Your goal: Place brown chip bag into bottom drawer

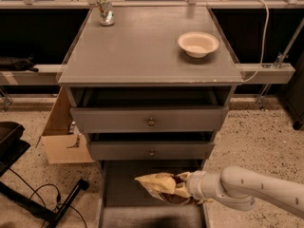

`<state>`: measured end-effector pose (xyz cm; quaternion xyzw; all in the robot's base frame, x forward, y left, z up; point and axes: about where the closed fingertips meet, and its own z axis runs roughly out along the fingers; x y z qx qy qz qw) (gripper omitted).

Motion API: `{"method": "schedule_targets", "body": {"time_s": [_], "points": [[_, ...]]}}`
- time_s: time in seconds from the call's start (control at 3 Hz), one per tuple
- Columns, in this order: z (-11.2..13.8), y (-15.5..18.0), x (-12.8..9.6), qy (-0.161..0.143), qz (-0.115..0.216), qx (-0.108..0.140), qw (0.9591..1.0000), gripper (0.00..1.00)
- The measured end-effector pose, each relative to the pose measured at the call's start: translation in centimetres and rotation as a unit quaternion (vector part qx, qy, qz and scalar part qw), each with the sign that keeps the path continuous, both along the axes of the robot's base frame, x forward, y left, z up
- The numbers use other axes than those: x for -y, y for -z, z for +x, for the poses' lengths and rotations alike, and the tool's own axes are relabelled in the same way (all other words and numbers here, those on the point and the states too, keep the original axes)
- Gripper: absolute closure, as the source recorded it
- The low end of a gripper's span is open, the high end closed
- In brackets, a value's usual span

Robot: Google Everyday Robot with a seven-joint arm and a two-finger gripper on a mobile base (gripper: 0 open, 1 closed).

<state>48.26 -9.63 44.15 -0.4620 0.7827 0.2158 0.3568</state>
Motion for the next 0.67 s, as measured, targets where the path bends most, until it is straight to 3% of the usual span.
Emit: {"method": "schedule_targets", "body": {"time_s": [0.67], "points": [[1.0, 7.7, 0.2, 0.002, -0.054, -0.044, 0.9976, 1.00]]}}
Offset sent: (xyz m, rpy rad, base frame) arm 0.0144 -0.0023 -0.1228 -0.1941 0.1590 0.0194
